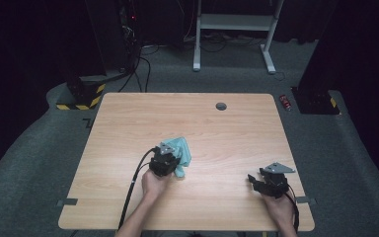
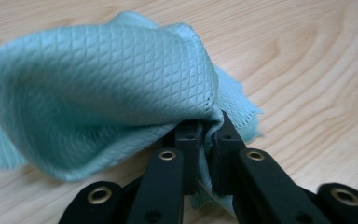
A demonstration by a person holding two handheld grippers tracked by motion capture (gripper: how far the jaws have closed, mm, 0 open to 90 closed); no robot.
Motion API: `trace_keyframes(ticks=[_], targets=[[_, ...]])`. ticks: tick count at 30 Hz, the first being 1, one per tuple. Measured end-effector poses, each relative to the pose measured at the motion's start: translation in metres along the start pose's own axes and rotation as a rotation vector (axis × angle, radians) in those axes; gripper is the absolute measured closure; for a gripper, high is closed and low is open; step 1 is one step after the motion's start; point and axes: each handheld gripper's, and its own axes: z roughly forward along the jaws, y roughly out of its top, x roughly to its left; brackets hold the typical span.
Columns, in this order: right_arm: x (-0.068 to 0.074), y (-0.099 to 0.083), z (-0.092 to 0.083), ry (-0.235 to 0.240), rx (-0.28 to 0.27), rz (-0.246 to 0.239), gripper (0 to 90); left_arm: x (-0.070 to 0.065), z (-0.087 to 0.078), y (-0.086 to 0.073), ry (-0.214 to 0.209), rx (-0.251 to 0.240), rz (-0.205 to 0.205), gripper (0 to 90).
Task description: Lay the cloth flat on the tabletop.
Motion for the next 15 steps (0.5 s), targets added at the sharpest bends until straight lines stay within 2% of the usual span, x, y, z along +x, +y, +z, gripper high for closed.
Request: trace_keyframes(ticks=[11,15], targets=[[0.000,0.000,0.000,0.000,-0.001,-0.001,42.4,-0.032,0.012,0.007,-0.072,0.003,0.064,84.3],[0.000,0.000,0.000,0.000,-0.001,-0.002,42.4,-0.045,0.017,0.008,-0.113,0.002,0.096,84.3]])
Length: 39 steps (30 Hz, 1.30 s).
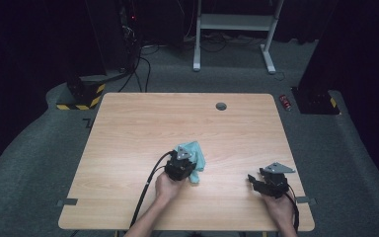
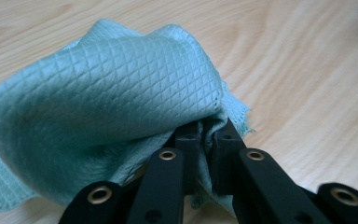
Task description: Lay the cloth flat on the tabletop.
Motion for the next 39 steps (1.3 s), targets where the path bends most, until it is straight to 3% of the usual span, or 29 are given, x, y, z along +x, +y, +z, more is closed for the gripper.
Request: trace_keyframes(ticks=[3,8,9,11,12,14,16,17,19,22,23,25,34,39], targets=[[0.000,0.000,0.000,0.000,0.001,0.001,42.4,-0.009,0.005,0.002,-0.035,-0.003,0.017,84.2],[0.000,0.000,0.000,0.000,0.000,0.002,42.5,-0.016,0.008,0.004,-0.054,-0.002,0.034,82.9],[0.000,0.000,0.000,0.000,0.000,0.001,42.9,-0.016,0.008,0.004,-0.059,-0.001,0.028,81.3],[0.001,0.000,0.000,0.004,0.000,0.000,43.3,-0.017,0.005,0.004,-0.066,0.003,0.027,69.4],[0.001,0.001,0.000,0.009,-0.001,-0.007,43.3,-0.019,0.003,0.004,-0.065,0.002,0.031,69.4],[0.003,0.001,0.001,0.004,0.000,0.001,43.3,-0.022,-0.002,0.003,-0.052,0.001,0.045,57.9],[0.004,0.002,0.002,-0.002,0.002,0.008,43.3,-0.024,-0.007,0.000,-0.038,0.002,0.045,55.3],[0.007,0.003,0.003,0.000,-0.003,0.003,49.4,-0.025,-0.010,-0.002,-0.029,0.007,0.048,53.8],[0.009,0.004,0.003,0.006,-0.002,0.010,52.8,-0.027,-0.013,-0.005,-0.014,0.014,0.043,53.6],[0.016,0.013,0.003,0.078,-0.005,0.039,60.0,-0.028,-0.020,-0.010,0.006,0.005,0.023,54.1],[0.026,0.023,0.001,0.130,-0.049,0.016,62.2,-0.027,-0.022,-0.011,0.008,0.001,0.012,55.7],[0.031,0.027,0.001,0.144,-0.056,0.006,62.2,-0.027,-0.022,-0.013,0.005,-0.003,0.000,56.6],[0.089,0.070,0.026,0.322,-0.086,-0.117,61.6,-0.033,-0.015,-0.015,0.020,0.004,-0.019,61.0],[0.105,0.075,0.039,0.345,-0.050,-0.138,61.4,-0.036,-0.012,-0.016,0.045,0.010,-0.020,54.9]])
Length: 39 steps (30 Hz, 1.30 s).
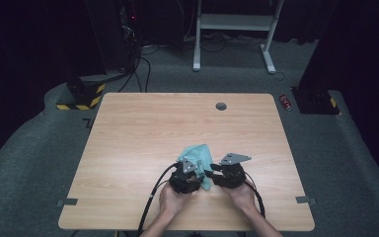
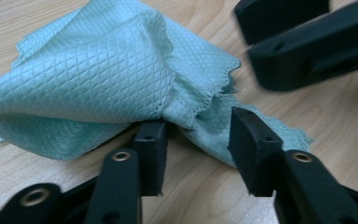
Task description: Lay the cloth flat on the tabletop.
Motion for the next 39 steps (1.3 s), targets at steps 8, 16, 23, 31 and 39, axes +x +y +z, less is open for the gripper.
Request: trace_keyframes(ticks=[8,16,23,31,39], targets=[[0.010,0.009,0.022,-0.018,0.038,-0.034,78.6,-0.002,0.001,0.000,0.026,0.014,0.005,50.2],[0.006,0.009,0.016,-0.055,0.016,-0.049,89.3,-0.003,0.000,-0.001,0.056,0.032,0.036,53.3],[-0.009,0.007,-0.003,-0.072,-0.011,-0.022,89.2,0.004,-0.006,-0.004,0.075,0.037,0.042,57.3],[-0.026,-0.003,-0.023,-0.097,-0.021,0.002,89.2,0.009,-0.012,-0.008,0.038,0.043,0.062,83.2],[-0.042,-0.015,-0.039,-0.136,-0.013,0.040,89.2,0.016,-0.027,-0.012,0.055,0.064,0.078,89.0]])
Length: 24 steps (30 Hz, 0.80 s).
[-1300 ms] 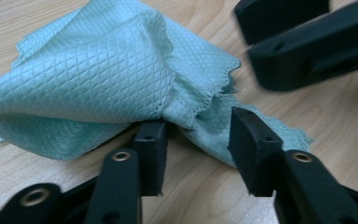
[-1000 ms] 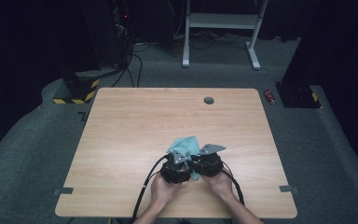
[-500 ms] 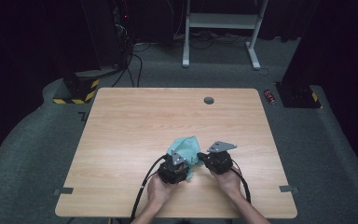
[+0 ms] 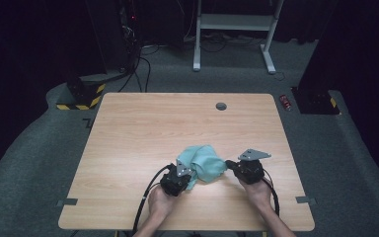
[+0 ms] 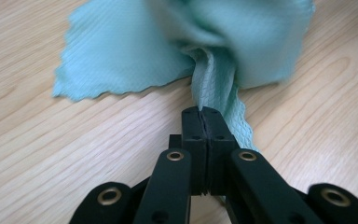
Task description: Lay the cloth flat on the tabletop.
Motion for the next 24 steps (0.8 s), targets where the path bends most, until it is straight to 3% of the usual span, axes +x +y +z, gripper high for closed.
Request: trace_keyframes(ticks=[6,8,12,14,20,24], targets=[[-0.008,-0.009,-0.002,-0.024,0.024,0.016,88.9,0.016,-0.014,-0.011,0.016,-0.009,-0.046,88.7],[-0.009,-0.010,-0.001,-0.033,0.035,0.016,85.1,0.020,-0.017,-0.014,0.013,-0.009,-0.068,86.7],[-0.004,-0.008,-0.005,-0.038,0.011,0.007,77.1,0.020,-0.022,-0.019,0.022,-0.043,-0.094,72.4],[0.007,-0.008,-0.010,-0.023,-0.013,-0.027,77.3,0.016,-0.025,-0.020,0.020,-0.059,-0.091,66.2],[0.038,-0.010,-0.012,0.050,-0.004,-0.136,76.5,-0.003,-0.028,-0.017,0.010,-0.064,-0.022,63.0],[0.053,-0.013,0.001,0.064,0.045,-0.184,65.5,-0.014,-0.021,-0.018,0.054,-0.021,0.052,62.3]])
